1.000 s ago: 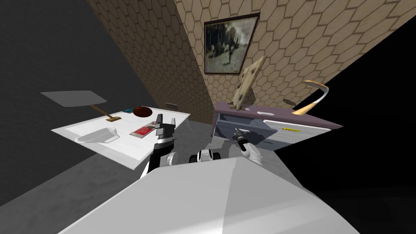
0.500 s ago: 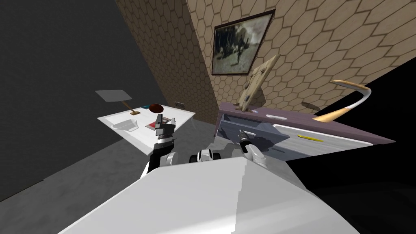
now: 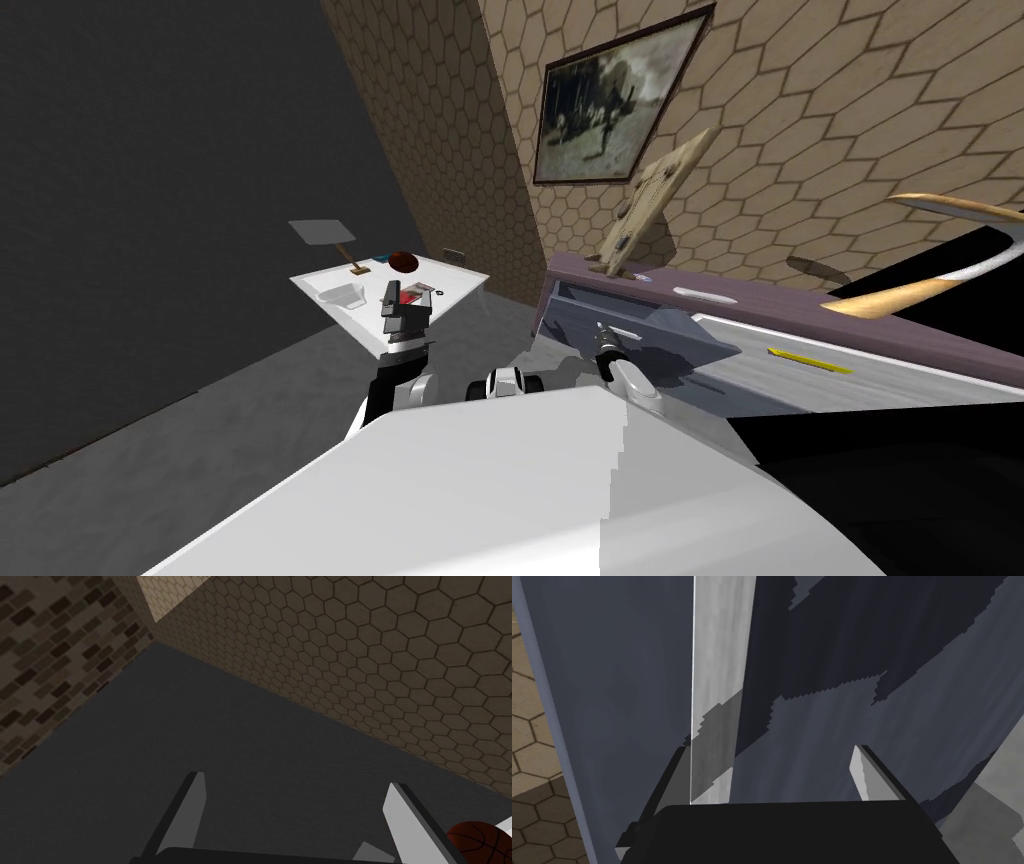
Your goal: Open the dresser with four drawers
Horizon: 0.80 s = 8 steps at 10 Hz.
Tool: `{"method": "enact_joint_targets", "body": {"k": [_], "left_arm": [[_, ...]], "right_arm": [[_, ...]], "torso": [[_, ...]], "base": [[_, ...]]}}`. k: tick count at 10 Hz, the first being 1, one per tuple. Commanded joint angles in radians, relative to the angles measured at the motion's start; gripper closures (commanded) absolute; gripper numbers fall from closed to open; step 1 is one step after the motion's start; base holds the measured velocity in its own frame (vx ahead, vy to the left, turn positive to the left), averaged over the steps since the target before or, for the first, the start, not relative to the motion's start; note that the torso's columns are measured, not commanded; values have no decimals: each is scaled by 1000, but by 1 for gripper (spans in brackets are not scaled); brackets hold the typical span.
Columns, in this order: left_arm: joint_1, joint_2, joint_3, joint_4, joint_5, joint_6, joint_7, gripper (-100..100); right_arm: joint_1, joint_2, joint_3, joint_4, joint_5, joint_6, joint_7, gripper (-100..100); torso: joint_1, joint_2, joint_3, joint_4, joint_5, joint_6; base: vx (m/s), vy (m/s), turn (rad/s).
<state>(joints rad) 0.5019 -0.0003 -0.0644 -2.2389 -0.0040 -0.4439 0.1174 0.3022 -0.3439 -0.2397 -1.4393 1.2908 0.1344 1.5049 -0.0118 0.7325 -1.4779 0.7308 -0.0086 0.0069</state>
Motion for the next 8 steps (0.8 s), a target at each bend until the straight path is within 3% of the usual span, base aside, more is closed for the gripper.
{"method": "enact_joint_targets", "body": {"k": [1, 2, 3, 4, 5, 7, 8], "left_arm": [[0, 0, 0, 0, 0, 0, 0, 0], [0, 0, 0, 0, 0, 0, 0, 0], [0, 0, 0, 0, 0, 0, 0, 0], [0, 0, 0, 0, 0, 0, 0, 0], [0, 0, 0, 0, 0, 0, 0, 0], [0, 0, 0, 0, 0, 0, 0, 0], [0, 0, 0, 0, 0, 0, 0, 0]], "right_arm": [[19, -13, -3, 15, -6, 51, -72, -100], [19, -13, -3, 15, -6, 51, -79, -100], [48, -61, 25, -30, 59, 91, -126, -100], [77, -61, 25, -30, 64, 122, -142, -100], [81, -61, 25, -30, 66, 161, -157, -100], [81, -61, 25, -30, 66, 181, -212, -100], [81, -61, 25, -30, 66, 181, -232, -100]], "torso": [[0, -2, -2, 0, 1, 1], [-1, -1, -1, 1, 2, 1], [-1, 2, 1, 1, 1, 1], [2, 7, 3, 6, 4, -6], [8, 8, 4, 7, 5, -9], [9, 5, 2, 6, 9, 2], [7, 6, 2, 6, 8, -1]], "base": [[11, 15, -26], [17, 8, 9], [-59, -21, 290], [-92, -34, 441], [-50, -14, 197], [-2, 13, -25], [2, 0, -59]]}}
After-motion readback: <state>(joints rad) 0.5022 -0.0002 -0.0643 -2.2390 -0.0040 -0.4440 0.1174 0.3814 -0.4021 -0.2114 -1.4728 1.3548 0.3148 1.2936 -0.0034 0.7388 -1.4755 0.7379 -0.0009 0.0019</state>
